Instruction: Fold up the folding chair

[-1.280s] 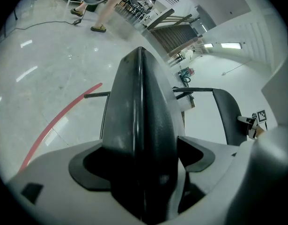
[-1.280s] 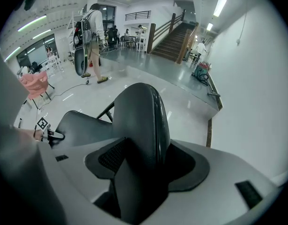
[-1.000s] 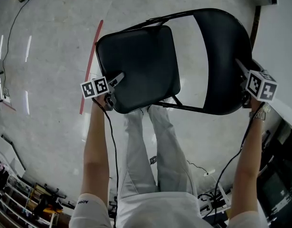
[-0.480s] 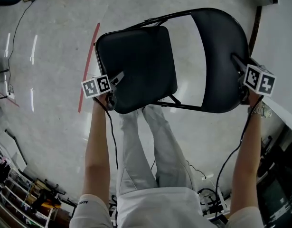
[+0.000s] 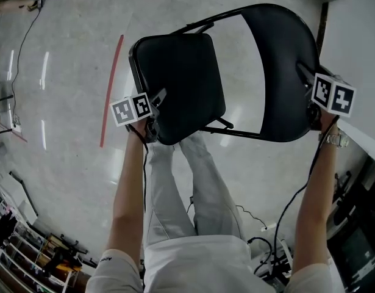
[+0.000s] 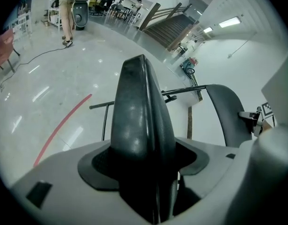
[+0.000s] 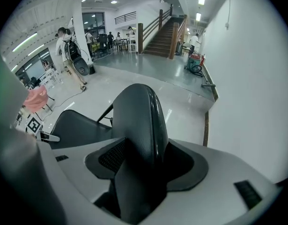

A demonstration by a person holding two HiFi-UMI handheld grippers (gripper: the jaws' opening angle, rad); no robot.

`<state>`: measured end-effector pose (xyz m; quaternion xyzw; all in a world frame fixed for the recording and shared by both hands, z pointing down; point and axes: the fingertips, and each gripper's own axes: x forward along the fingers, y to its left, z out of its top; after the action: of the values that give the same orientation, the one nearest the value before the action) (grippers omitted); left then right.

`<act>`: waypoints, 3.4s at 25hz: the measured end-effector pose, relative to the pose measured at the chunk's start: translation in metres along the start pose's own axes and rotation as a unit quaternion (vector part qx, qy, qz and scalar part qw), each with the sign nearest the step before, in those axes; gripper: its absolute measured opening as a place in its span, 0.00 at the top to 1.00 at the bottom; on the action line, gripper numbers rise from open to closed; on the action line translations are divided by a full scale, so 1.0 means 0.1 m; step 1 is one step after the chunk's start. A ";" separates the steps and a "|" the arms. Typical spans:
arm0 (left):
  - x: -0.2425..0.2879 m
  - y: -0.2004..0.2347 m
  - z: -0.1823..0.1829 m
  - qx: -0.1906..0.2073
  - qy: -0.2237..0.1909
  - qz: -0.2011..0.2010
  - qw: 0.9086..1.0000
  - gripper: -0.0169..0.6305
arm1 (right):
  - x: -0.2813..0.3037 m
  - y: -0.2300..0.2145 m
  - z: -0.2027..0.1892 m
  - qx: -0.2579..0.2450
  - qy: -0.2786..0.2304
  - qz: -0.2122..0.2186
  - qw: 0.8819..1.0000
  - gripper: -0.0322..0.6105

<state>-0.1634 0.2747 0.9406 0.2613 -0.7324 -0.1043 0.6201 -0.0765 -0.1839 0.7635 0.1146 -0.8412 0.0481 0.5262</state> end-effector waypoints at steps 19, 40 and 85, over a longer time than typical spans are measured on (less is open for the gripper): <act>-0.13 -0.98 0.13 0.037 0.035 0.065 0.997 0.51 | -0.82 0.45 0.29 0.017 -0.011 -0.034 0.999 0.56; -0.16 -2.05 -0.16 0.103 0.093 0.064 0.988 0.54 | -1.68 1.19 0.47 0.079 -0.031 0.043 0.995 0.56; -0.35 -2.67 -0.20 0.236 0.096 -0.038 0.966 0.51 | -1.74 1.66 0.54 0.066 0.027 0.059 0.996 0.57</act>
<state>-0.0737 0.0716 0.7873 0.4367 -0.6627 0.0737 0.6039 -0.0908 -0.0094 0.5902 0.0981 -0.8269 0.1376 0.5363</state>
